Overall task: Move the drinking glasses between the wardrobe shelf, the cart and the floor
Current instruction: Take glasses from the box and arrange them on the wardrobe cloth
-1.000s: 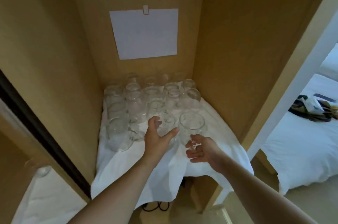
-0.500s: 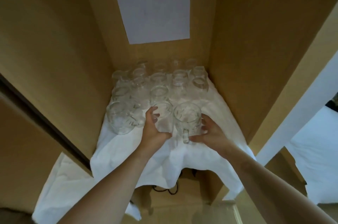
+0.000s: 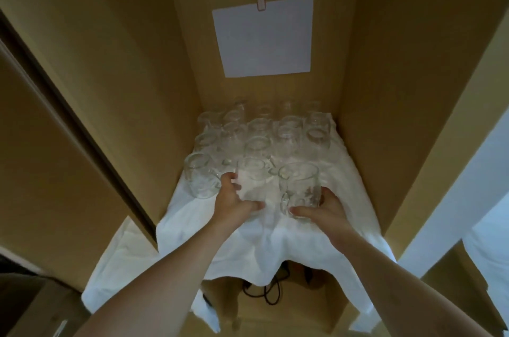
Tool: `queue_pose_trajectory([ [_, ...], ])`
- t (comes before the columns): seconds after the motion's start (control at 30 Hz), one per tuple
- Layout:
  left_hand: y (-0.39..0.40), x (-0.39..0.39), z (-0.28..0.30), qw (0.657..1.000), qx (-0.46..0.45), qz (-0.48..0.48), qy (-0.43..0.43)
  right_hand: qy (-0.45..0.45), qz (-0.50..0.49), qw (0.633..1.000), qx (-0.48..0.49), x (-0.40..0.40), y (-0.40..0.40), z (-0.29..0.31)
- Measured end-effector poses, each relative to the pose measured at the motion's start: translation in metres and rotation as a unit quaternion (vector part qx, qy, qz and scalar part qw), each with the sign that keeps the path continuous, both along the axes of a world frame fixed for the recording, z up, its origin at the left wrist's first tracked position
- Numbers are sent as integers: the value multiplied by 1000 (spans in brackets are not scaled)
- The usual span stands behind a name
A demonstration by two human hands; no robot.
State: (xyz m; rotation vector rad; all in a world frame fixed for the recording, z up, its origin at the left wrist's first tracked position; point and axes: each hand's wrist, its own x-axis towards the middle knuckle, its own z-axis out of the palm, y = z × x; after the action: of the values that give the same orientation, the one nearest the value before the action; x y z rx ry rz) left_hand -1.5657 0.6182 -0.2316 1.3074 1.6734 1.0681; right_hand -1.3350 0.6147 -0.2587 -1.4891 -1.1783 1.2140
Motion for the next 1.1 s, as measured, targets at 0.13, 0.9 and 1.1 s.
queue_pose_trajectory([
  [0.13, -5, -15, 18, 996, 55, 10, 74, 13, -6, 1000, 4, 15, -10, 10],
  [0.9, 57, -23, 110, 700, 50, -262, 663, -376, 188, 896, 141, -34, 44, 70],
  [1.1, 86, -27, 99, 685, 59, -287, 667, -389, 202, 886, 152, -63, 63, 65],
])
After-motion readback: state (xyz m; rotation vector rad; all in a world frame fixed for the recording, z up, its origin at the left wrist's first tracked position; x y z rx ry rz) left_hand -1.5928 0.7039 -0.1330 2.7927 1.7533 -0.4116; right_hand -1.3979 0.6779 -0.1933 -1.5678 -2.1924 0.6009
